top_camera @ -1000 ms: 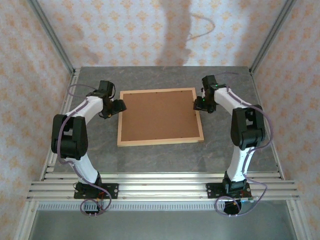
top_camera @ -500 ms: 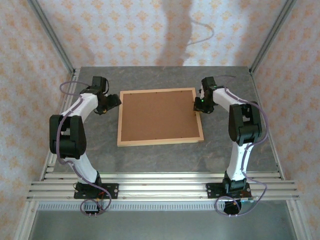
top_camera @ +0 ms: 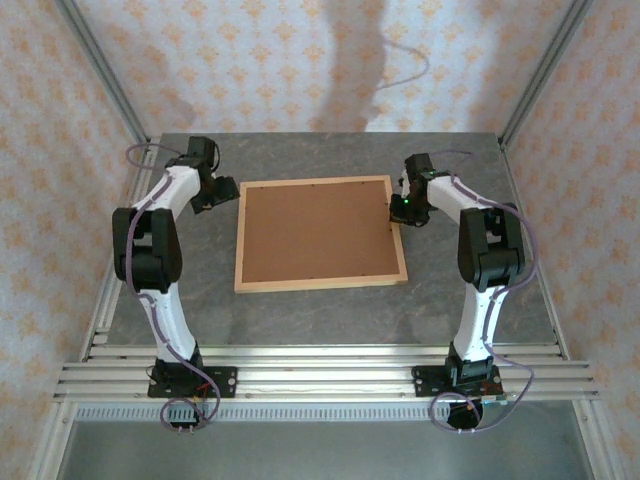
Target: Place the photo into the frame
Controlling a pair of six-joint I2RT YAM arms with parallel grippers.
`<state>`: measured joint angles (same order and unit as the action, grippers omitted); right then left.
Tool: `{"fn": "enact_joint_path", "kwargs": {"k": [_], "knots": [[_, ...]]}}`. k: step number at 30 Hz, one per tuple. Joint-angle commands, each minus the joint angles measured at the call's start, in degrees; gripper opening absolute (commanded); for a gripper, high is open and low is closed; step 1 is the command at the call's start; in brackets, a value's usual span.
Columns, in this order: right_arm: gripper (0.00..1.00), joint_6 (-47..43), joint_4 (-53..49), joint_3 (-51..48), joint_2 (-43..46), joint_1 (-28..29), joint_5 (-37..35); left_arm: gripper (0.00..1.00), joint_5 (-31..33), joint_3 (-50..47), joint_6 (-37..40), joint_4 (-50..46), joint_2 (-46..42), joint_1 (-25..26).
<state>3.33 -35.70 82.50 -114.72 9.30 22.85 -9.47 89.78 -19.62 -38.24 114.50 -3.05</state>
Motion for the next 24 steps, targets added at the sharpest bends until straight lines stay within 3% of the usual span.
{"fn": "enact_joint_path", "kwargs": {"k": [1,10,24], "knots": [[0.11,0.4,-0.7,-0.8,-0.6,-0.3,-1.8,0.79,2.7,4.1,3.5,-5.0,2.6,-0.4],[0.12,1.1,-1.2,-0.8,-1.0,-0.2,-1.6,0.77,-3.3,6.7,5.7,-7.0,5.7,-0.3],[0.12,1.5,-1.0,-0.6,-2.4,-0.2,-1.2,0.77,-6.0,2.4,7.3,-7.5,5.4,0.2]]}}
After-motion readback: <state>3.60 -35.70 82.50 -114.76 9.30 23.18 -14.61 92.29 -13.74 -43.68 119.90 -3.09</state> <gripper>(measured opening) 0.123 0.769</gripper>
